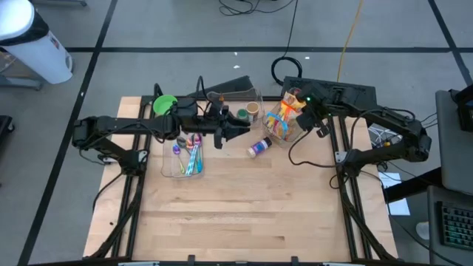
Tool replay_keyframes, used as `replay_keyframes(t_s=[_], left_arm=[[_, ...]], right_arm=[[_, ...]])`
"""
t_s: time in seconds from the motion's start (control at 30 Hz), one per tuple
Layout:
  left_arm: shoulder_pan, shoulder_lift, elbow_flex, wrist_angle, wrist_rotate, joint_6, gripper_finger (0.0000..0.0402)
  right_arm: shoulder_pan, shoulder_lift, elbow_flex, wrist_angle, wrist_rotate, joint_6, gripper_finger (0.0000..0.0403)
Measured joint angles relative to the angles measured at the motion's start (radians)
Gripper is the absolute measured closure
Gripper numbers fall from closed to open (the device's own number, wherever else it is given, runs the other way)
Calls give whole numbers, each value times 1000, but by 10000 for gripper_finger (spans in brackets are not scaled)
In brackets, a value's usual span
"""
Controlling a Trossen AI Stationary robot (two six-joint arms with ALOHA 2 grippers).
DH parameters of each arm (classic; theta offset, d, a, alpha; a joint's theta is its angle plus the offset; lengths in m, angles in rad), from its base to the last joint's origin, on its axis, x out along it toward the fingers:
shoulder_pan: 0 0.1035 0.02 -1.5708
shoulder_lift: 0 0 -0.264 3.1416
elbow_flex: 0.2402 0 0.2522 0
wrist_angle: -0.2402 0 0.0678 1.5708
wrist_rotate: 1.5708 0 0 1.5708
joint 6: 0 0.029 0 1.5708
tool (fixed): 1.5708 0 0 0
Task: Pick & Place Food Item
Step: Put the green noodle pack into the right transparent bin
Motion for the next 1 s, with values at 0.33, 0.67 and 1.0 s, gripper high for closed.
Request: replay_keyframes(t_s=[0.33,0.67,1.0], left_arm=[[11,0,0,0,13,2,250],[11,0,0,-2,43,0,250],[7,0,0,-7,45,0,249]], right_arm=[[-52,83,0,4,-52,-39,403],[-53,132,-12,31,-77,-102,403],[-53,130,-204,35,11,-132,403]])
